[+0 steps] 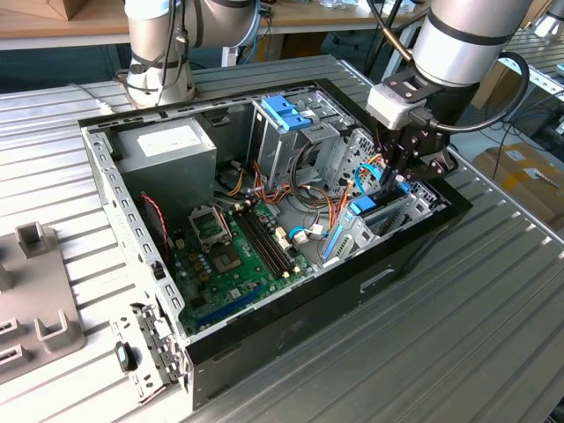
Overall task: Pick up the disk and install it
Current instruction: 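Insert the first disk wire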
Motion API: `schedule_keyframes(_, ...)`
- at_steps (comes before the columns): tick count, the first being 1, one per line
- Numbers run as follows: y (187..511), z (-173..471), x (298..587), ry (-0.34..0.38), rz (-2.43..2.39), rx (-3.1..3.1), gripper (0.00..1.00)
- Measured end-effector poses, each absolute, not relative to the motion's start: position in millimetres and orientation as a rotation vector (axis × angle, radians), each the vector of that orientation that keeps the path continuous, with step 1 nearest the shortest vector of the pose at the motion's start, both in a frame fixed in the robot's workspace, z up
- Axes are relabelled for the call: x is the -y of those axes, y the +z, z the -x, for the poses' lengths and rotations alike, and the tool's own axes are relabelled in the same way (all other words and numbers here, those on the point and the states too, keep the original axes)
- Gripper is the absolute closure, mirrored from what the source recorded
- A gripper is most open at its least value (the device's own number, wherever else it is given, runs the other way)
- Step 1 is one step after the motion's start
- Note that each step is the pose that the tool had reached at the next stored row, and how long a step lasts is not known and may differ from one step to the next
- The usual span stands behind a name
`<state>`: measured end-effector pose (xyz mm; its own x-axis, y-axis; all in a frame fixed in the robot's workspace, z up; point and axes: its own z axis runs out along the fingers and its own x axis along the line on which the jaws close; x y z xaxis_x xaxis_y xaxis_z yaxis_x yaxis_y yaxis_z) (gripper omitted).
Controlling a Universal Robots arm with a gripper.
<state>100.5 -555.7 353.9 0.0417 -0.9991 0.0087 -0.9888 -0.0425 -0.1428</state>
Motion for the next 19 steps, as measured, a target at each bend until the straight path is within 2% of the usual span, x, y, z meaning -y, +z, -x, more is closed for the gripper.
schedule_keyframes(19,352.9,-97.5,555.7,-0.166,2.208,-2.074,0.84)
